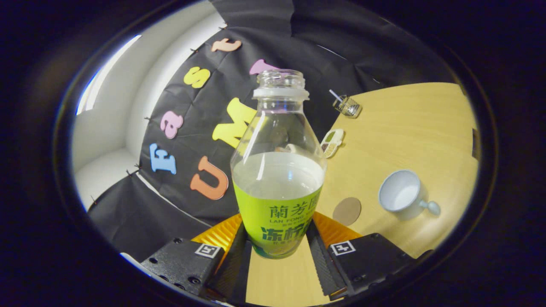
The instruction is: Take the bottle from table, then pour the juice into the cup, finally place the bottle on the coaster
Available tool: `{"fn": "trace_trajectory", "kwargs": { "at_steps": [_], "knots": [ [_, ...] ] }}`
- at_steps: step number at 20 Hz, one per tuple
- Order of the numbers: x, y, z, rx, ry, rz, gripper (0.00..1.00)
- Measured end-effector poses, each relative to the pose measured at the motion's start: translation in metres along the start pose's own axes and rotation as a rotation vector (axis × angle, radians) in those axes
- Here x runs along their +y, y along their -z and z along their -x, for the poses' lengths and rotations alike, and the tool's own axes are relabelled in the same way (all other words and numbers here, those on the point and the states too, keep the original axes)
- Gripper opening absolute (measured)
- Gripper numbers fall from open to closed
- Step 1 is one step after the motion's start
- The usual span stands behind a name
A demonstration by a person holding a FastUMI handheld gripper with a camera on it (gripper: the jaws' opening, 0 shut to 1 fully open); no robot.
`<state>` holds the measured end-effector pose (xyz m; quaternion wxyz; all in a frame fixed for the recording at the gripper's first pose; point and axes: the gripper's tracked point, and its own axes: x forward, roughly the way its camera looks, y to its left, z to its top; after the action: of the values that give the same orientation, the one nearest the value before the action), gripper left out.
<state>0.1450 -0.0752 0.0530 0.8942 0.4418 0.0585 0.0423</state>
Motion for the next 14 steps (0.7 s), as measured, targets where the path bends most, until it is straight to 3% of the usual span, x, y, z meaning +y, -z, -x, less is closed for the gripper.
{"fn": "trace_trajectory", "kwargs": {
  "at_steps": [6, 14],
  "knots": [
    [-0.019, -0.011, -0.009, -0.119, 0.125, 0.456, 0.79],
    [-0.031, -0.002, -0.047, -0.146, 0.281, 0.817, 0.80]
  ]
}}
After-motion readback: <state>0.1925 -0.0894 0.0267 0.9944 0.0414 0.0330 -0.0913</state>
